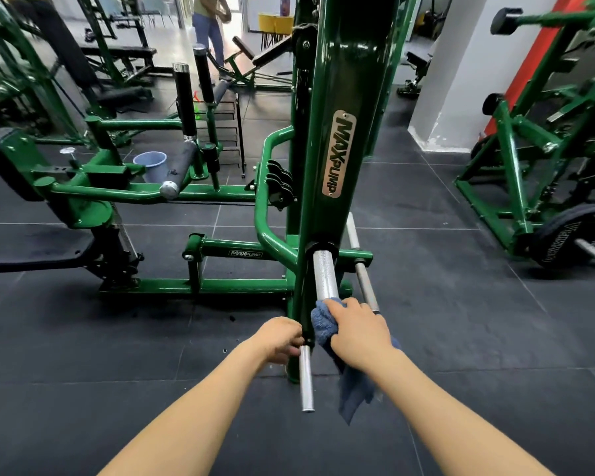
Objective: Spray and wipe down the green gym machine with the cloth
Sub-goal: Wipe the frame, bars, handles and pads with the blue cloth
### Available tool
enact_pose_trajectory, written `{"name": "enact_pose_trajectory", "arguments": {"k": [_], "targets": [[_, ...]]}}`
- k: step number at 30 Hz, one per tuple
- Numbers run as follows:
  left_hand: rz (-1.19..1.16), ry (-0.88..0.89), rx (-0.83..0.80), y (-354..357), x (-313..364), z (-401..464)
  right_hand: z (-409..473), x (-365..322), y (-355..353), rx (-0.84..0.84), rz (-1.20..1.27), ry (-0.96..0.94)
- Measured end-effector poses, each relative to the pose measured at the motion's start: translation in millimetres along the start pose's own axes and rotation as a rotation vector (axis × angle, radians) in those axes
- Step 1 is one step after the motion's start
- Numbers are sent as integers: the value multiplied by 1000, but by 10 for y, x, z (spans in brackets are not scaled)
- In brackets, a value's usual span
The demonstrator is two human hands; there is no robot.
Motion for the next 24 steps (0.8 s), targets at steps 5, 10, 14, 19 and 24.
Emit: {"name": "enact_pose_trajectory", "arguments": {"k": [5,10,14,19,24], "targets": [[-173,29,104,150,105,63,320,-101,-103,19,55,65],[-246,-9,117,218,99,-3,152,-19,76,78,40,-1],[-203,-37,85,163,202,-109,-80,179,106,21,126,-62],[-175,-100,-98,108,518,-351,-90,345,-386,152,353,73],[-623,-133,-334,321,820,-566,-158,226,-823,330,467,54]]}}
Point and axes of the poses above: each hand's wrist, its own z-axis towards the middle knuckle, its own y-axis out of the palm, x = y × z, the point moved 2 cm from there along z, towards the middle knuckle, and after that the axes turned 11 degrees about y, right-handed, at the moved point
